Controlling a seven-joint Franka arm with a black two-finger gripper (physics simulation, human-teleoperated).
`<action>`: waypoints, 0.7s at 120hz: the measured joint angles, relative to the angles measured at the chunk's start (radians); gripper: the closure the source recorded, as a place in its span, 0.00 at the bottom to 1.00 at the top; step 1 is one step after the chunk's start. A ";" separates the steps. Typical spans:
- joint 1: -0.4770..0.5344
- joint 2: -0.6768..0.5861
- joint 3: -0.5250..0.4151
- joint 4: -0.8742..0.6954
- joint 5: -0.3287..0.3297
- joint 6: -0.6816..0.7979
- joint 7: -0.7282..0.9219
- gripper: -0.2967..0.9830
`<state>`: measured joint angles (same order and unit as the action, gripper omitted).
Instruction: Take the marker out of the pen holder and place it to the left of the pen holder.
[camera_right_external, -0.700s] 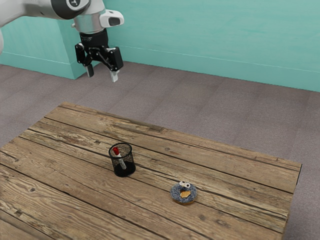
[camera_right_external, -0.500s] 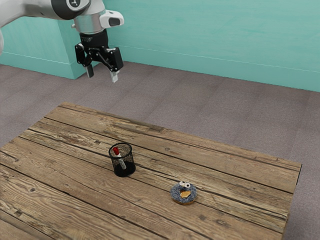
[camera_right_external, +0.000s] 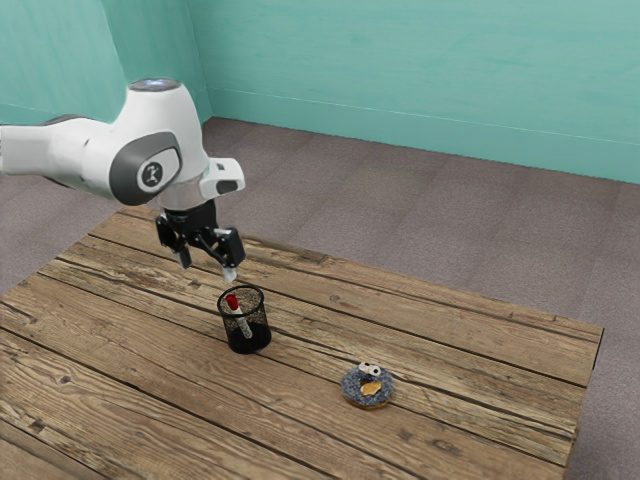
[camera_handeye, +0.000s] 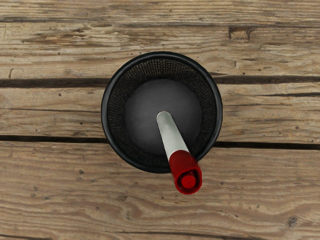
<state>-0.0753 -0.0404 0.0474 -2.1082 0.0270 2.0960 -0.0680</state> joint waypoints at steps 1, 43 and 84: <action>0.000 0.000 0.000 -0.006 0.000 0.007 0.000 0.23; -0.003 -0.027 -0.024 -0.184 -0.007 0.265 -0.017 0.23; 0.007 0.075 -0.018 -0.146 -0.019 0.354 -0.022 0.23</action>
<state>-0.0681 0.0342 0.0289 -2.2538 0.0085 2.4496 -0.0904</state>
